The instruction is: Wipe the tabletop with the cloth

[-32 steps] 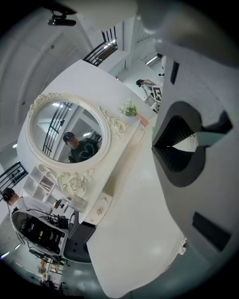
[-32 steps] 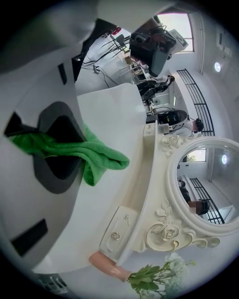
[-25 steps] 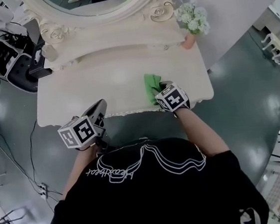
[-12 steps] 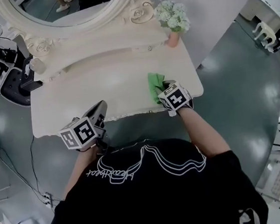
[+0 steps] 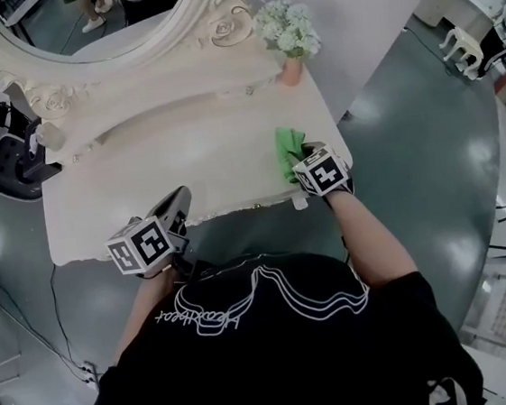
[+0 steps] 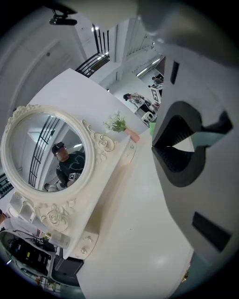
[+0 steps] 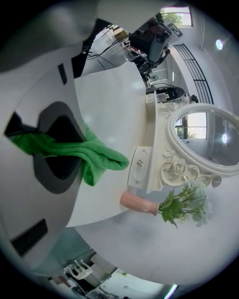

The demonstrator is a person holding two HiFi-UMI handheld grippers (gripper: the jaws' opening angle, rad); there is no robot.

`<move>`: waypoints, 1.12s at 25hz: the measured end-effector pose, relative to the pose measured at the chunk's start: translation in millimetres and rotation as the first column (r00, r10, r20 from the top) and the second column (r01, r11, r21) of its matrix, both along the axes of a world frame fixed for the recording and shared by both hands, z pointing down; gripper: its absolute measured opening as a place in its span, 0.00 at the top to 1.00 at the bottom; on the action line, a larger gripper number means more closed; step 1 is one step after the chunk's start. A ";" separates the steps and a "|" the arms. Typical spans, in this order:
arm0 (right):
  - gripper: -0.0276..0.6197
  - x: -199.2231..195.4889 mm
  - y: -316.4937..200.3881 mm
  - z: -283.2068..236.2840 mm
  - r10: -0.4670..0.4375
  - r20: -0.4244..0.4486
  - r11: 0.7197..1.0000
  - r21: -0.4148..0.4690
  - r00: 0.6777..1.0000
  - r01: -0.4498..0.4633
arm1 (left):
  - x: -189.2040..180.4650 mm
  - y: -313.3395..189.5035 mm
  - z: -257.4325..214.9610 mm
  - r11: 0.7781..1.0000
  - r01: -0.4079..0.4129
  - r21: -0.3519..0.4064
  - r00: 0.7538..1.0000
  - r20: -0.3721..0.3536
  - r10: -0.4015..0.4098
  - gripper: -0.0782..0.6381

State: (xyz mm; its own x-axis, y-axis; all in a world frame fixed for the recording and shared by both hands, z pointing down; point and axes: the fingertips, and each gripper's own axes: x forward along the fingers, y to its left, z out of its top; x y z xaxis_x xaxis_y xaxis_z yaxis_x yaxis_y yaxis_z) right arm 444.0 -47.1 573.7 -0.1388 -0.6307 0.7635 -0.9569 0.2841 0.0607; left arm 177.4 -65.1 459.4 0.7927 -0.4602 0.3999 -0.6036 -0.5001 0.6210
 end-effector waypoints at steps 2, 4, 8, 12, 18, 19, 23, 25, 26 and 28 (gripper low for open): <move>0.87 10.6 2.4 0.5 0.021 -0.008 1.000 -0.002 1.000 -0.021 | 5.3 -0.3 2.1 1.000 -0.010 -0.004 1.000 -0.003 0.010 0.88; 0.87 22.4 5.4 0.9 0.039 -0.024 0.999 -0.003 0.999 -0.039 | 10.8 -0.5 3.3 1.000 -0.020 -0.008 1.000 -0.006 0.020 0.88; 0.87 46.6 10.9 0.9 0.093 -0.024 0.996 0.002 0.995 -0.093 | 18.5 -3.8 7.7 0.999 -0.032 -0.013 0.999 -0.004 0.032 0.88; 0.87 72.8 17.3 0.9 0.140 -0.037 0.990 0.004 0.989 -0.140 | 29.7 -6.0 12.7 0.999 -0.045 -0.028 0.999 -0.008 0.045 0.88; 0.87 104.6 30.1 1.6 0.195 -0.045 0.981 0.007 0.980 -0.195 | 40.0 -8.6 11.5 0.998 -0.064 -0.026 0.998 -0.002 0.064 0.88; 0.87 108.8 32.4 1.6 0.203 -0.046 0.979 0.007 0.978 -0.203 | 40.2 -9.0 11.7 0.998 -0.065 -0.027 0.998 0.002 0.065 0.88; 0.87 127.6 39.8 1.0 0.245 -0.042 0.970 0.006 0.969 -0.245 | 42.6 -12.0 12.0 0.997 -0.077 -0.030 0.997 0.006 0.077 0.89; 0.87 136.3 44.4 1.4 0.274 -0.035 0.962 0.006 0.961 -0.274 | 44.2 -13.0 12.0 0.996 -0.083 -0.032 0.996 0.007 0.083 0.89; 0.87 140.2 47.0 1.5 0.291 -0.031 0.957 0.008 0.956 -0.291 | 44.7 -13.3 12.6 0.996 -0.087 -0.033 0.996 0.010 0.088 0.88; 0.87 147.0 52.9 1.3 0.330 -0.023 0.944 0.014 0.944 -0.330 | 45.4 -13.3 13.4 0.995 -0.098 -0.034 0.995 0.014 0.098 0.88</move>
